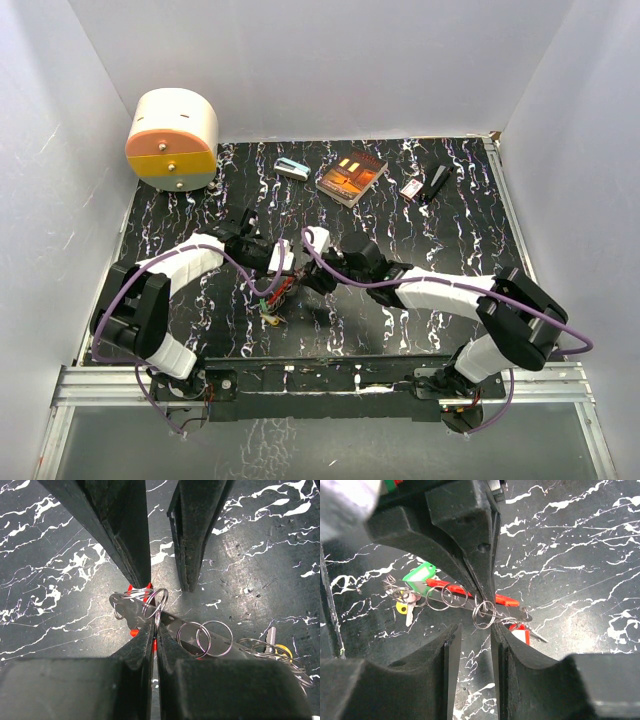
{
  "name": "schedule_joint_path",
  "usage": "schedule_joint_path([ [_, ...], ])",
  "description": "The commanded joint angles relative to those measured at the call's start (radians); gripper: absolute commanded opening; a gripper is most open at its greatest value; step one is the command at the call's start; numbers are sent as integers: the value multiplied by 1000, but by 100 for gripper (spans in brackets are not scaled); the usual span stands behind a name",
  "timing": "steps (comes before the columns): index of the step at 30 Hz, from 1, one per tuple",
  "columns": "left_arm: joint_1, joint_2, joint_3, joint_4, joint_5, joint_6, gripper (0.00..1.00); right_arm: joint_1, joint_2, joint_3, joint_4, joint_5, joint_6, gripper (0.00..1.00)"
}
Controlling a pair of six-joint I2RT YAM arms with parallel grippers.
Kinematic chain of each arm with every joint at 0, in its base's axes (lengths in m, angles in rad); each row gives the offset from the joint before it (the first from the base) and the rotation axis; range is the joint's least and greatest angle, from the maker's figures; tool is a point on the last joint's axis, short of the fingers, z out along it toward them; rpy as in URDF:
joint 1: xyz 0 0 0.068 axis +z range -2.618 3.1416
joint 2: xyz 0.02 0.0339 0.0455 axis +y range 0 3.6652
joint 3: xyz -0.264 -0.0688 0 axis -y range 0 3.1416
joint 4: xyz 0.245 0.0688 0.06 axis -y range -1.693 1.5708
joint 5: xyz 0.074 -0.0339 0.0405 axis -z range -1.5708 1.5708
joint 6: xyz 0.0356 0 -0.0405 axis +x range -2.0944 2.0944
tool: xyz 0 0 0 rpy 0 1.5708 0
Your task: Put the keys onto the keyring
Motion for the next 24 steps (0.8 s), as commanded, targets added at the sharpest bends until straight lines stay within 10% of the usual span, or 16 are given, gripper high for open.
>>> schedule_joint_path([
  [1, -5, -2, 26, -8, 64, -7, 0, 8, 8, 37, 120, -15, -13, 35],
  [24, -5, -9, 35, -69, 85, 11, 0, 9, 41, 48, 156, 25, -1, 17],
])
